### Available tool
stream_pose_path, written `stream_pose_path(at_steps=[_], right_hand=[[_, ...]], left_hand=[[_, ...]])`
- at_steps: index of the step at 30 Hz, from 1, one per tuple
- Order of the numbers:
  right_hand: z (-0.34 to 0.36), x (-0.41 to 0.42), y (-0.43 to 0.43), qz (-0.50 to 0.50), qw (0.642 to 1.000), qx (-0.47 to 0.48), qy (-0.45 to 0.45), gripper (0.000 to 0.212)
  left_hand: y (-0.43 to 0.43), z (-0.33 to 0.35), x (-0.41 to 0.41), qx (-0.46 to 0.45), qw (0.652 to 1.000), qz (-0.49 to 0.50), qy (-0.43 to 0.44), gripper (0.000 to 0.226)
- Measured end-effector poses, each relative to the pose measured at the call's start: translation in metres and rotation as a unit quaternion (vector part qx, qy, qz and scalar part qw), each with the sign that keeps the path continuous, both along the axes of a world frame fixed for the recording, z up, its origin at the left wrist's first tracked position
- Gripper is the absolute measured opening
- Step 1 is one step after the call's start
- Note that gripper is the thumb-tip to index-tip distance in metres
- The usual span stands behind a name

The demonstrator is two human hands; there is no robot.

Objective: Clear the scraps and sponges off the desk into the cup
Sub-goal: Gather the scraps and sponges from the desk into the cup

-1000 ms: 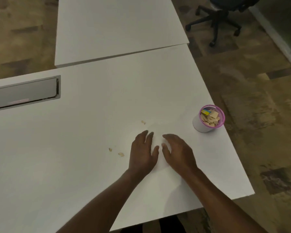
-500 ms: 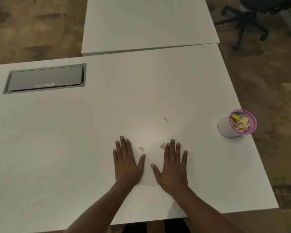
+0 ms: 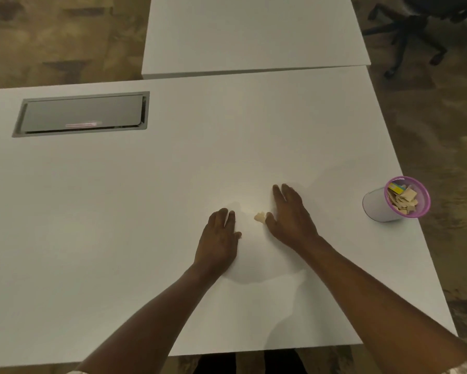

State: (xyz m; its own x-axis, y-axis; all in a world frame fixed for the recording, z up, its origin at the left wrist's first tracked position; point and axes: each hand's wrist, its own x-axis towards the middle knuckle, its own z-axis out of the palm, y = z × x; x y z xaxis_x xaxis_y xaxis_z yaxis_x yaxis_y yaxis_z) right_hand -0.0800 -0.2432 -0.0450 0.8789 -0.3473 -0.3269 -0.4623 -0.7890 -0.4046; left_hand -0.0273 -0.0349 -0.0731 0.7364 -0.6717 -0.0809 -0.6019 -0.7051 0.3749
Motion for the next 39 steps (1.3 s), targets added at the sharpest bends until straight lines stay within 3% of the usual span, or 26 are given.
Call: stream_pose_path(at_steps=[4,8,13,26,28,32,39], right_hand=[[-0.004,-0.005,0.018,0.114,0.990,-0.035,-0.070,0.064],[-0.009,-0.015,0.039,0.184,0.982,-0.037,-0.015,0.051],[-0.012,-0.018,0.043,0.208,0.968,-0.113,-0.078,0.021],[-0.001,-0.003,0.041,0.151,0.985,-0.051,-0.065,0.014],[-0.003,0.000,0.037,0.113,0.992,-0.016,-0.062,0.013],[0.000,0.005,0.026,-0.060,0.987,0.119,-0.094,0.014],[0.010,-0.009,0.010,-0.295,0.907,0.286,-0.094,0.010]], left_hand=[[0.001,0.006,0.003,-0.010,0.999,-0.033,-0.010,0.047],[0.000,0.006,0.002,-0.029,0.998,-0.046,-0.030,0.038],[-0.004,0.010,0.003,-0.010,0.998,-0.047,-0.032,0.018],[-0.021,0.024,0.012,0.047,0.997,-0.062,-0.019,0.034],[-0.022,0.024,0.013,0.054,0.997,-0.060,-0.014,0.032],[-0.028,0.025,0.018,0.077,0.995,-0.058,0.010,0.022],[-0.035,0.026,0.024,0.090,0.994,-0.031,0.057,0.016]])
